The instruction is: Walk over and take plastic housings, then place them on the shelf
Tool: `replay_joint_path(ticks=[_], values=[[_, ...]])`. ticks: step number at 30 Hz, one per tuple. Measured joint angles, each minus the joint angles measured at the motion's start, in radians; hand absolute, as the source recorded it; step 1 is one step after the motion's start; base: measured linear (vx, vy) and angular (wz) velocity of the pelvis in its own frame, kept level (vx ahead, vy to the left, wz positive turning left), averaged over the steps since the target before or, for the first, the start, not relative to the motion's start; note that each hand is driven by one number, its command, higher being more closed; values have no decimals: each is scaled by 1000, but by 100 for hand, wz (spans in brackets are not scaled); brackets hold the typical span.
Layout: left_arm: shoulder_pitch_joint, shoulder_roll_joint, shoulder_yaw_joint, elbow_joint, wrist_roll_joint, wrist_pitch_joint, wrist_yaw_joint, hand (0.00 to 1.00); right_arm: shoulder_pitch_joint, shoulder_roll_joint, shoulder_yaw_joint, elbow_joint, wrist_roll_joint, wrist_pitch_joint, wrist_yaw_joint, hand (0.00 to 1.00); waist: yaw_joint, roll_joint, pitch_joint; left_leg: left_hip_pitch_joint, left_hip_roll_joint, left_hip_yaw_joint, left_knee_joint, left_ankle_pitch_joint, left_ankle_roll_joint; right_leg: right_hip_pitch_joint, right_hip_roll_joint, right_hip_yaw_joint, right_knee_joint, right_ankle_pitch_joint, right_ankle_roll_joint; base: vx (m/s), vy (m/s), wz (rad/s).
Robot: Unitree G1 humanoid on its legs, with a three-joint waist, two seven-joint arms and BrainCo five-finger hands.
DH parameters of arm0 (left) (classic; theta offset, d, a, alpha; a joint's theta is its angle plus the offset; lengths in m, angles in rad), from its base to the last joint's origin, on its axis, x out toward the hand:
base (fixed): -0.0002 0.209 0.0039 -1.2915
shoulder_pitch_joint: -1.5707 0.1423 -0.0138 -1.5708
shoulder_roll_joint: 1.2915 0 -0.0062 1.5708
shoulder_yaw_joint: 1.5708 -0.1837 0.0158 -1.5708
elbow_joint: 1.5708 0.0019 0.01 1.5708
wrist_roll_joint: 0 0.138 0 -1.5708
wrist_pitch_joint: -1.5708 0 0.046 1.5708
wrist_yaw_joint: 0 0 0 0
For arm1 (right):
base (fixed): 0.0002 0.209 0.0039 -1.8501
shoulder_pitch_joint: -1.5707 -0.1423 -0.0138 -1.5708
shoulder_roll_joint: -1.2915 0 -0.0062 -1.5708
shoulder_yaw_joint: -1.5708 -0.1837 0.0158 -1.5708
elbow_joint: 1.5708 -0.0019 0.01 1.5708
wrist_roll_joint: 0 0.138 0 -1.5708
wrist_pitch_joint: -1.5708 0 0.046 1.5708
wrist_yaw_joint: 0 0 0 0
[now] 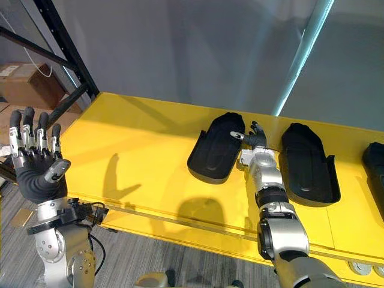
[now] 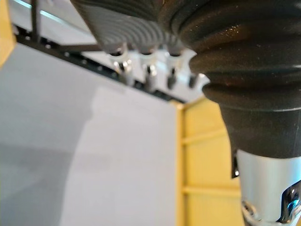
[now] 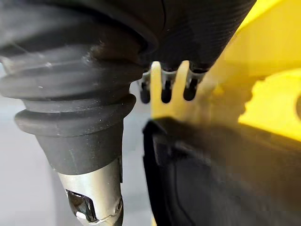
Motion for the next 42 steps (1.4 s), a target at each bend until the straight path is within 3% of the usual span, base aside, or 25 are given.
replay_joint_path(ticks=[7, 19, 26, 29, 33, 37, 40, 42], values=[[0, 20, 1, 0, -1, 14, 1, 0, -47, -9, 2, 42, 20, -17, 46, 0, 22, 3, 16, 1, -1, -5, 3, 0, 0, 6, -1, -3, 0, 0, 0, 2, 9, 2], [18, 20, 2, 0, -2, 16, 1, 0, -107, -30, 0, 117, 19, -33, 43, 0, 28, 4, 42, -16, -12, -29, 11, 5, 4, 10, -13, -30, 2, 0, 0, -3, 13, 6], [22, 20, 0, 0, -16, 9, -2, 0, -108, -48, 1, 102, -37, -100, -79, 0, 27, 5, 42, -17, -11, -26, 11, 5, 4, 5, -13, -27, 4, -1, 0, 1, 2, -1], [48, 20, -5, 1, -33, -6, -5, 0, -107, -61, 0, -55, -71, -134, -175, 0, 21, 5, 42, -18, -8, -16, 11, 5, 4, -3, -13, -16, 4, 0, 0, 6, 15, -9], [53, 20, -15, 1, -39, -21, -8, 0, -81, -62, 1, -402, -96, -174, -227, 0, 12, 5, 42, -15, -1, 6, 11, 2, 3, -17, -8, 8, 7, 0, 1, 4, 9, -16], [63, 21, -31, 1, -39, -22, -12, 0, 65, -16, 21, -760, -98, -180, -218, 0, -15, 1, 40, 13, 6, 50, 11, -12, 4, -20, -5, 55, 12, 0, 1, 2, 31, -30], [66, 23, -30, 1, -41, -26, -26, 0, 231, -6, 15, -930, -92, -205, -186, 0, -44, -8, 35, 20, 6, 69, 10, -20, 5, -27, -6, 76, 12, 0, 1, -12, 31, -28], [71, 24, -24, 1, -41, -31, -45, 0, 394, 4, -18, -1086, -22, -249, -93, 0, -69, -19, 27, 21, 9, 105, 11, -28, 5, -49, -5, 112, 13, 2, 4, 0, 38, -41]])
